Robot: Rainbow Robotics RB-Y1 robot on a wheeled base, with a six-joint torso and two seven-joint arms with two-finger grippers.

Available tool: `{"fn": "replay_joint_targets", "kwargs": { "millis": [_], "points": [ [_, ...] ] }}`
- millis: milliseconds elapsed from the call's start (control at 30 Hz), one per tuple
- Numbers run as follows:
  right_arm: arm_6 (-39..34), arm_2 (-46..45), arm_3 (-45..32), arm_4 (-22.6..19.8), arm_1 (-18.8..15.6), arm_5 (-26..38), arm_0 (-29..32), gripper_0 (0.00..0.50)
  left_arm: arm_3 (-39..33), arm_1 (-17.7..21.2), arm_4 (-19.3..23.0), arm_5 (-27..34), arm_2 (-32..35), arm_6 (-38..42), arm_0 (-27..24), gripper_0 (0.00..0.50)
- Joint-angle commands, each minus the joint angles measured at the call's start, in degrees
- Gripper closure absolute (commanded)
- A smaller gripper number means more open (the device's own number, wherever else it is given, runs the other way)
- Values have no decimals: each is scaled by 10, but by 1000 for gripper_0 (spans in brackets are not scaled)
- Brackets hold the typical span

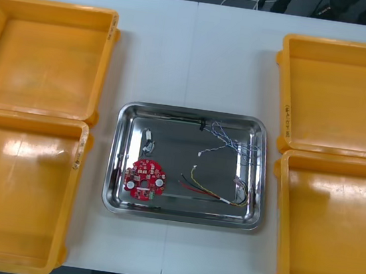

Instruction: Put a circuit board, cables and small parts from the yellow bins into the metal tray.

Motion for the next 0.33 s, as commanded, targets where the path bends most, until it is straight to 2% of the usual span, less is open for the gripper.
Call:
{"fn": "replay_joint_targets", "kwargs": {
  "millis": [33,333],
  "points": [
    [9,-19,-13,-5,-26,-3,5,0,-16,20,8,5,20,-72,12,0],
    [9,-19,-13,-5,-26,-3,5,0,-16,20,8,5,21,-72,17,0]
  ]
}}
